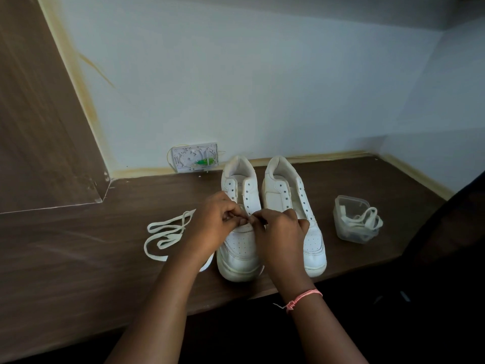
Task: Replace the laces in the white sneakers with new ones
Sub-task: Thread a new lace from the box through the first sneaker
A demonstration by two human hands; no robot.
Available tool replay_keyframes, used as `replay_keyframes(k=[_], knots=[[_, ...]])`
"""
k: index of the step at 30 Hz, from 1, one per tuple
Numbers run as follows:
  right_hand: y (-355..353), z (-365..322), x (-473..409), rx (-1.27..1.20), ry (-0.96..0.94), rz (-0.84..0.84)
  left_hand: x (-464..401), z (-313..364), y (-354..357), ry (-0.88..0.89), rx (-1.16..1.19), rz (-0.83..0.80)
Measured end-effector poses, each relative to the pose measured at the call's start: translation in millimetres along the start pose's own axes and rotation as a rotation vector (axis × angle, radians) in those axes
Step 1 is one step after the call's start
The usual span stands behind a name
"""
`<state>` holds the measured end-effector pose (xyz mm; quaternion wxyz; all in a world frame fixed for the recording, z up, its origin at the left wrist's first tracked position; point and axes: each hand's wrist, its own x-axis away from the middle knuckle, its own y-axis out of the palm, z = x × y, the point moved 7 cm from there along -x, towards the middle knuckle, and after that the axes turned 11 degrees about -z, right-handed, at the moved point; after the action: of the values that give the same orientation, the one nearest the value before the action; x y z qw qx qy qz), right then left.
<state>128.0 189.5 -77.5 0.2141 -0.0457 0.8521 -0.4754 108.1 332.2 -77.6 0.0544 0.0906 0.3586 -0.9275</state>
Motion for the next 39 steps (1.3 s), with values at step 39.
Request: replay_keyframes(k=[39], knots=[[-2.0, 15.5, 6.2, -0.124, 0.062, -0.038, 1.4, -23.2, 14.4, -0.136, 0.108, 0.074]])
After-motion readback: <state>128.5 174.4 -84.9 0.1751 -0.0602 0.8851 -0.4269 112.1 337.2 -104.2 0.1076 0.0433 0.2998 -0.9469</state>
